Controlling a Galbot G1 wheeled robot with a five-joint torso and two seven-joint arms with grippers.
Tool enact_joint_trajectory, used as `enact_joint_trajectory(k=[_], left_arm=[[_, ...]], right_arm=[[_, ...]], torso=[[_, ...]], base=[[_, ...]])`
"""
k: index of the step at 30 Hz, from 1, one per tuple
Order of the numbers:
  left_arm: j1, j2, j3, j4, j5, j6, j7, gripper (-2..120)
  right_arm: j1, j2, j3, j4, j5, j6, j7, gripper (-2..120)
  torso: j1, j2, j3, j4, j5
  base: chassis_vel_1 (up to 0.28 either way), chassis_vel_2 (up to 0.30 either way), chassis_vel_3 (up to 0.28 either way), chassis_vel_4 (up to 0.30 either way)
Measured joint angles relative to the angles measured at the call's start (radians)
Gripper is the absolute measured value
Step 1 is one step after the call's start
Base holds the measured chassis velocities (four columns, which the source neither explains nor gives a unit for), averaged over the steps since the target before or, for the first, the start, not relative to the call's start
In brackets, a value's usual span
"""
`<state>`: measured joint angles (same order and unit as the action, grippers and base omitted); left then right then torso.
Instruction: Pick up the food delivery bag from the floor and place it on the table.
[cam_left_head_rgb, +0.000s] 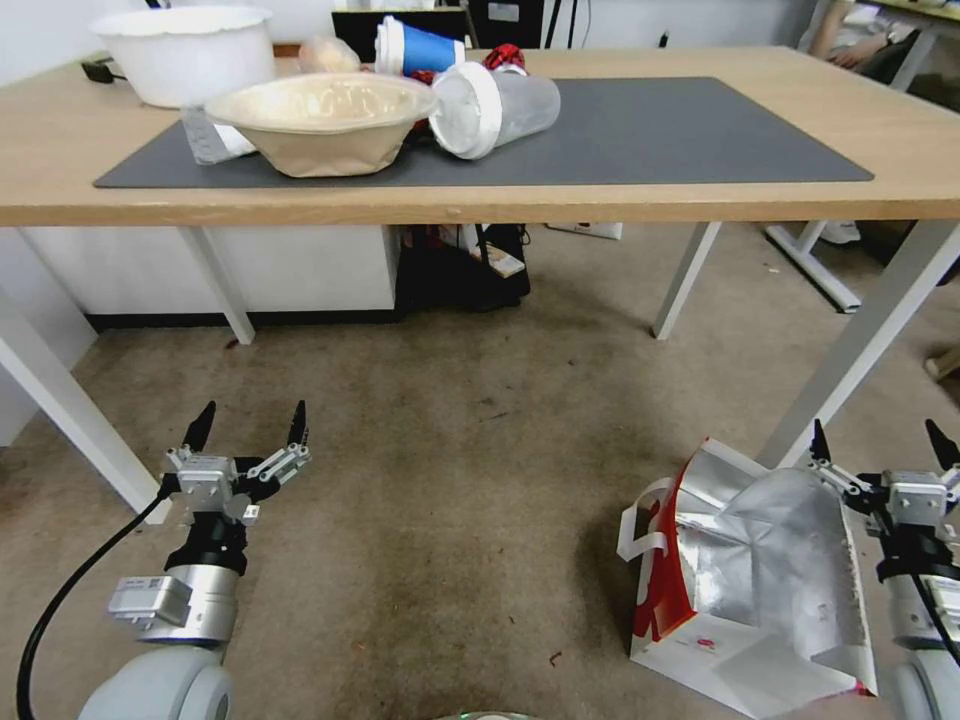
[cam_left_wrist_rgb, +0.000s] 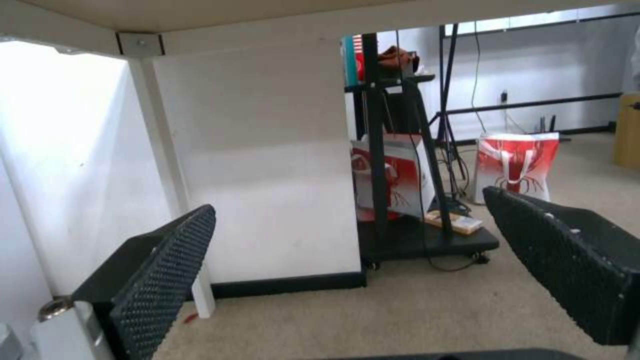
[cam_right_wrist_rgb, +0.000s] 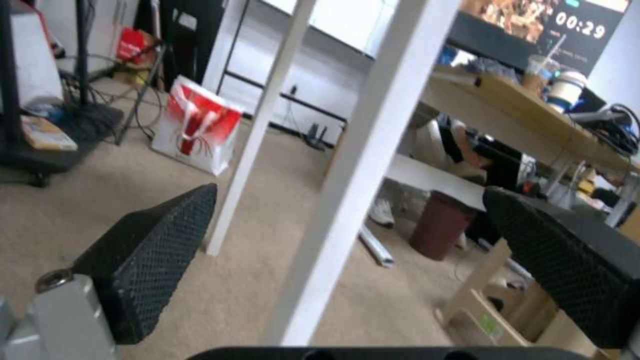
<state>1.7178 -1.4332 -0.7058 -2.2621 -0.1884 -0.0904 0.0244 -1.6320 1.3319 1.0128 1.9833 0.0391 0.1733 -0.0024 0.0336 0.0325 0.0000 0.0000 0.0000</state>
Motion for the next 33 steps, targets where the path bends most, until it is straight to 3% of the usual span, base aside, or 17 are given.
enact_joint_trajectory(k=[19,33], left_arm=[[0.011,-0.011,0.002,-0.007,0.007,-0.004,-0.014,100],[0.014,-0.014,0.001,-0.013,0.014,-0.007,-0.014,100]], right_arm=[[0.045,-0.042,0.039,-0.164,0.104,-0.09,-0.045,100],[0.098,-0.062,0.01,-0.23,0.174,-0.2,-0.053,100]], torso=[[0.0,0.001,0.0,-0.0001,-0.0001],[0.0,0.001,0.0,0.0,0.0]], base=[[0.0,0.0,0.0,0.0],[0.0,0.0,0.0,0.0]])
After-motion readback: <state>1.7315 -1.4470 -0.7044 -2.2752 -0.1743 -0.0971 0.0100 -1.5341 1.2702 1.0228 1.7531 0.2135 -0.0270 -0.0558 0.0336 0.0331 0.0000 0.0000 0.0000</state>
